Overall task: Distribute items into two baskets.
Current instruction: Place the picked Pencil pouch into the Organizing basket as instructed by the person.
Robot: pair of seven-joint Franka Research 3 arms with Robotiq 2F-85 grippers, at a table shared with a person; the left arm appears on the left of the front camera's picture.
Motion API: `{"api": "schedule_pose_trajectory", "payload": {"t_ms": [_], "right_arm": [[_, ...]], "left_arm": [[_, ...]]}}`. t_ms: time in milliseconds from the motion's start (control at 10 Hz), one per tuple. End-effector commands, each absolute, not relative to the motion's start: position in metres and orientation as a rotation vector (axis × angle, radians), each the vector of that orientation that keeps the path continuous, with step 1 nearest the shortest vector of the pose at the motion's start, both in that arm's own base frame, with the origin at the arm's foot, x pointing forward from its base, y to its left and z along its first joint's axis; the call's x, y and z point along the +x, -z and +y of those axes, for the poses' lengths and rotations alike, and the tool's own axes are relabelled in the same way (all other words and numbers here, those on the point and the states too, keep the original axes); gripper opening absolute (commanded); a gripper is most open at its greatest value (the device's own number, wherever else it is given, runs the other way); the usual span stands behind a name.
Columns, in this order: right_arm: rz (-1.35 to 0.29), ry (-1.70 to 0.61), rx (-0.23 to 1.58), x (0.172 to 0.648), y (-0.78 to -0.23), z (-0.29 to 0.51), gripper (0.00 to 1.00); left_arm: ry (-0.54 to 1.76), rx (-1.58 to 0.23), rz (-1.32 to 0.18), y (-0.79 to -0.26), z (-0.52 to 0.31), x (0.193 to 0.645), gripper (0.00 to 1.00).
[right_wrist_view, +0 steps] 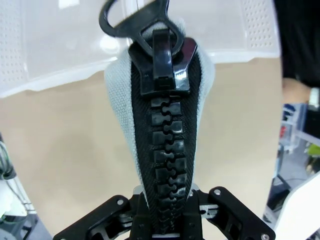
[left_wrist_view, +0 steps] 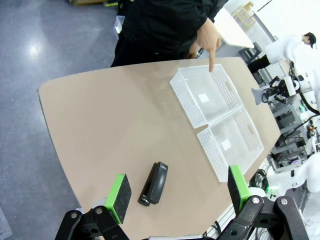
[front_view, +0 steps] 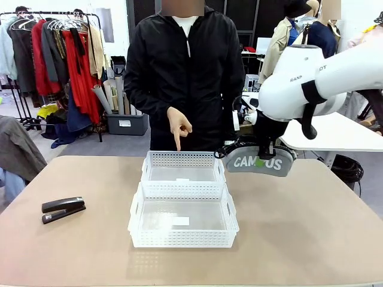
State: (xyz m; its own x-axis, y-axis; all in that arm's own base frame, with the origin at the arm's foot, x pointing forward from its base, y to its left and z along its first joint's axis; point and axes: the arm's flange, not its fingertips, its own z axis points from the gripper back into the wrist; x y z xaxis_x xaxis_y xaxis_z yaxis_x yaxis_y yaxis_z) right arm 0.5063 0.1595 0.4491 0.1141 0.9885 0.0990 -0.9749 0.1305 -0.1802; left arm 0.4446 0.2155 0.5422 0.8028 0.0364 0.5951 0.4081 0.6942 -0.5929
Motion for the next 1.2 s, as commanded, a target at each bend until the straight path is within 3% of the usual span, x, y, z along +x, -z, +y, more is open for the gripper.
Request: {"api": "schedule_pose_trajectory", "payload": {"t_ms": [0, 1100], "right_arm": [[-0.215, -1.460, -0.096, 0.514, -0.463, 0.172, 0.00], [-0.211, -1.542, -0.120, 0.535, -0.482, 0.295, 0.00]], "left_arm": [[0.225, -0.789, -0.621, -0.544, 0.216, 0.443, 1.00], [0.225, -0.789, -0.621, -0.544, 0.216, 0.443, 1.00]]}}
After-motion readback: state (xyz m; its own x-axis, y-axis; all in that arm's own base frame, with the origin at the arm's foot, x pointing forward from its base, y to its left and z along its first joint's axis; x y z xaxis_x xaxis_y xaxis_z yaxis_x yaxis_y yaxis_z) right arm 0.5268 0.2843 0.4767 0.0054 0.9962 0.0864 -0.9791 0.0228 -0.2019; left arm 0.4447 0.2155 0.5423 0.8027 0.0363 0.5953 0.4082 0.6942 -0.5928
